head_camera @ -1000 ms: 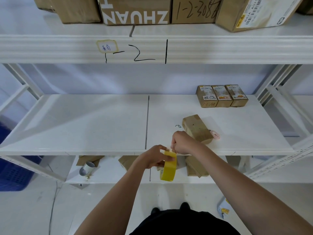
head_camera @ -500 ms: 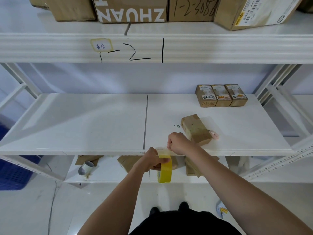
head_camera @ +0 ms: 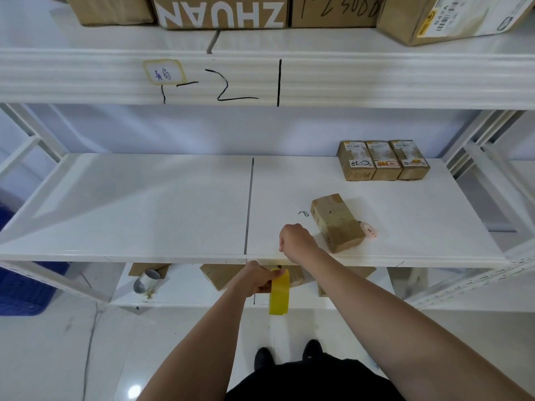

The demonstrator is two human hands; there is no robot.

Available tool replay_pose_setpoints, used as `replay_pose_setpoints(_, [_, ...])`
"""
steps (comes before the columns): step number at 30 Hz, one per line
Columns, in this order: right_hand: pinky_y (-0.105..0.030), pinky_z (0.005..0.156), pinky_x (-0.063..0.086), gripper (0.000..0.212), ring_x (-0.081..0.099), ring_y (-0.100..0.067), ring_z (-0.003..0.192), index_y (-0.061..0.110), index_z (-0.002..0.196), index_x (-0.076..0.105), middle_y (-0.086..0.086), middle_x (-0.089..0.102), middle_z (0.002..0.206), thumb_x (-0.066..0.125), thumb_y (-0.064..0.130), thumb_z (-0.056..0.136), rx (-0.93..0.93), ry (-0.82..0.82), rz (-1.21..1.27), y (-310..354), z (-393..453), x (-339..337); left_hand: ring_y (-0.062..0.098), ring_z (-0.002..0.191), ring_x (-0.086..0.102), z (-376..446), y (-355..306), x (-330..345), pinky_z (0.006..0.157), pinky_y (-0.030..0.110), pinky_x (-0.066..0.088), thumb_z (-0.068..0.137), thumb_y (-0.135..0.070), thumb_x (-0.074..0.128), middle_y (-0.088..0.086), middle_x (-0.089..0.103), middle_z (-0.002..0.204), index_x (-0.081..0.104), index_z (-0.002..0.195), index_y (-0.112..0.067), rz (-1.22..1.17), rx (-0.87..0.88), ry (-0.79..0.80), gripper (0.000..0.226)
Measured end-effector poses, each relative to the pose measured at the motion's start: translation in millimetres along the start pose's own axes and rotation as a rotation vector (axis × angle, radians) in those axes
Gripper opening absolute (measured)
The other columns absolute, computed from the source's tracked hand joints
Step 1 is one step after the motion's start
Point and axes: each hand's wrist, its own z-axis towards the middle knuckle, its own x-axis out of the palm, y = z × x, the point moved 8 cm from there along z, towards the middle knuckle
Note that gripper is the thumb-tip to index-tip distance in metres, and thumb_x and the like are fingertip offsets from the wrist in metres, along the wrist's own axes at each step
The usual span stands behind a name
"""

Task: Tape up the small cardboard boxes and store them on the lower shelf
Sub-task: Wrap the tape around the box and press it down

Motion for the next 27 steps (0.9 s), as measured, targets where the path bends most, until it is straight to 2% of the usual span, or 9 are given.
replay_pose_setpoints(3, [-0.040,0.087,0.059,0.019,0.068,-0.028,0.091,0.000,0.096,0.068,-0.013,0.070,0.100,0.053,-0.010,0.090,-0.010,-0.010,-0.029,4,5,1,0.032,0.102,0.072,3,-1,1,0.093,0.044,0.059,0.087,-0.023,0.079,0.021,0.072,0.107,0.063,0.106,-0.001,-0.022,-0.009,0.014,0.033])
replay_pose_setpoints(5, [-0.040,0.087,0.059,0.020,0.067,-0.028,0.092,0.000,0.097,0.068,-0.013,0.069,0.102,0.053,-0.011,0.090,-0.014,-0.013,-0.037,4,9,3,0.032,0.103,0.071,5,-1,1,0.093,0.043,0.059,0.088,-0.022,0.078,0.024,0.071,0.113,0.062,0.116,0.004,-0.025,-0.012,0.014,0.041])
replay_pose_setpoints(8, [-0.040,0.087,0.059,0.024,0.068,-0.029,0.093,-0.001,0.097,0.069,-0.014,0.069,0.102,0.051,-0.014,0.087,-0.012,-0.012,-0.036,2,15,6,0.030,0.096,0.072,9,0,-3,0.091,0.043,0.059,0.087,-0.023,0.079,0.024,0.071,0.111,0.061,0.115,0.007,-0.022,-0.020,0.001,0.045])
replay_pose_setpoints(12, [-0.038,0.087,0.058,0.023,0.067,-0.029,0.093,0.000,0.098,0.068,-0.014,0.068,0.102,0.052,-0.014,0.088,-0.020,-0.010,-0.043,2,22,12,0.033,0.103,0.072,16,1,-5,0.094,0.045,0.058,0.087,-0.024,0.079,0.024,0.072,0.112,0.060,0.119,0.007,-0.014,-0.033,0.013,0.048])
replay_pose_setpoints(18, [-0.034,0.082,0.056,0.023,0.065,-0.030,0.093,0.002,0.099,0.068,-0.013,0.066,0.101,0.053,-0.013,0.089,-0.019,-0.003,-0.072,2,31,19,0.033,0.105,0.071,23,4,-5,0.093,0.042,0.058,0.087,-0.022,0.078,0.024,0.072,0.113,0.058,0.122,0.008,-0.040,-0.060,0.039,0.051])
replay_pose_setpoints(21, [-0.033,0.075,0.053,0.017,0.065,-0.030,0.089,0.002,0.087,0.064,-0.011,0.062,0.090,0.055,-0.012,0.089,-0.011,0.016,-0.097,4,34,22,0.033,0.105,0.072,25,6,-5,0.087,0.038,0.060,0.087,-0.022,0.078,0.023,0.072,0.113,0.056,0.124,0.008,-0.070,-0.067,0.043,0.053])
replay_pose_setpoints(23, [-0.030,0.068,0.046,0.026,0.062,-0.029,0.082,0.007,0.071,0.051,-0.006,0.052,0.076,0.056,-0.012,0.088,-0.003,0.019,-0.124,4,35,23,0.030,0.097,0.073,26,7,-5,0.077,0.034,0.061,0.086,-0.023,0.078,0.021,0.072,0.111,0.054,0.125,0.007,-0.080,-0.081,0.042,0.054])
replay_pose_setpoints(25, [-0.029,0.066,0.044,0.034,0.060,-0.028,0.079,0.011,0.065,0.043,-0.004,0.047,0.072,0.058,-0.010,0.088,0.008,0.024,-0.130,4,37,24,0.024,0.084,0.073,26,7,-4,0.064,0.029,0.060,0.086,-0.022,0.079,0.019,0.073,0.106,0.054,0.124,0.006,-0.082,-0.090,0.046,0.054])
replay_pose_setpoints(27, [-0.028,0.065,0.042,0.038,0.059,-0.026,0.078,0.011,0.062,0.039,-0.003,0.044,0.070,0.059,-0.009,0.088,0.029,0.036,-0.131,3,37,26,0.021,0.079,0.073,26,8,-5,0.061,0.028,0.059,0.086,-0.021,0.079,0.017,0.074,0.101,0.056,0.123,0.006,-0.085,-0.096,0.044,0.051])
